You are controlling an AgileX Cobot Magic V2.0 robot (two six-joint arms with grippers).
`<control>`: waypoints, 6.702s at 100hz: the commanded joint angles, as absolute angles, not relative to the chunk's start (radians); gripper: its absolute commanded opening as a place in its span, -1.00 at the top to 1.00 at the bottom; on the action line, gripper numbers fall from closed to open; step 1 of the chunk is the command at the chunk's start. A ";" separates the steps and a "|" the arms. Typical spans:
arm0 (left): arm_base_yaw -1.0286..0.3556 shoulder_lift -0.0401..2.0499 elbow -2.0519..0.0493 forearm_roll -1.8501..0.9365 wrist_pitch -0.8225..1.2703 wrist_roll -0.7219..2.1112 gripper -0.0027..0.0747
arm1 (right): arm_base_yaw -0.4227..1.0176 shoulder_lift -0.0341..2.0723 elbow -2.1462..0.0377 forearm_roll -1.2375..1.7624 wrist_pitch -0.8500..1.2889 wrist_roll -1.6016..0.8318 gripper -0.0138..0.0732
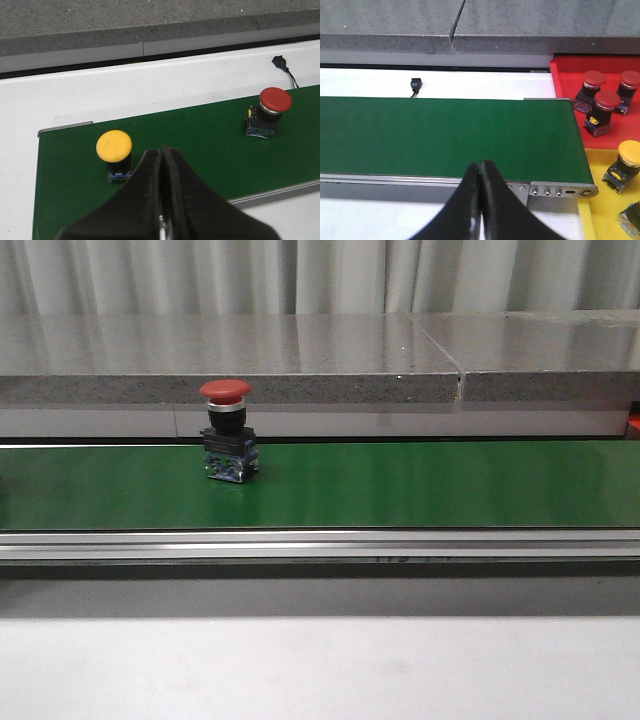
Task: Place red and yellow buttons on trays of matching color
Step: 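Set the yellow button on the belt and open the left gripper, then lower the right gripper onto the red button on the belt, grasp, lift, then carry the red button into the red tray and open the right gripper, then grasp the yellow button on the belt with the right gripper, lift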
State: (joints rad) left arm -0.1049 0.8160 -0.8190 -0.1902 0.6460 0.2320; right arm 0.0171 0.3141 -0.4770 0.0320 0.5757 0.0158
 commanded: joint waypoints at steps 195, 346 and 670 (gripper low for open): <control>-0.114 0.479 -0.671 -0.246 0.614 0.234 0.99 | 0.473 1.692 -1.614 0.179 1.044 -0.398 -0.56; -0.114 0.479 -0.671 -0.246 0.614 0.234 0.99 | 0.054 1.613 -1.612 0.048 0.885 -0.027 0.38; -0.114 0.479 -0.671 -0.246 0.614 0.234 0.99 | -0.173 1.333 -1.299 0.162 0.731 -0.162 -0.66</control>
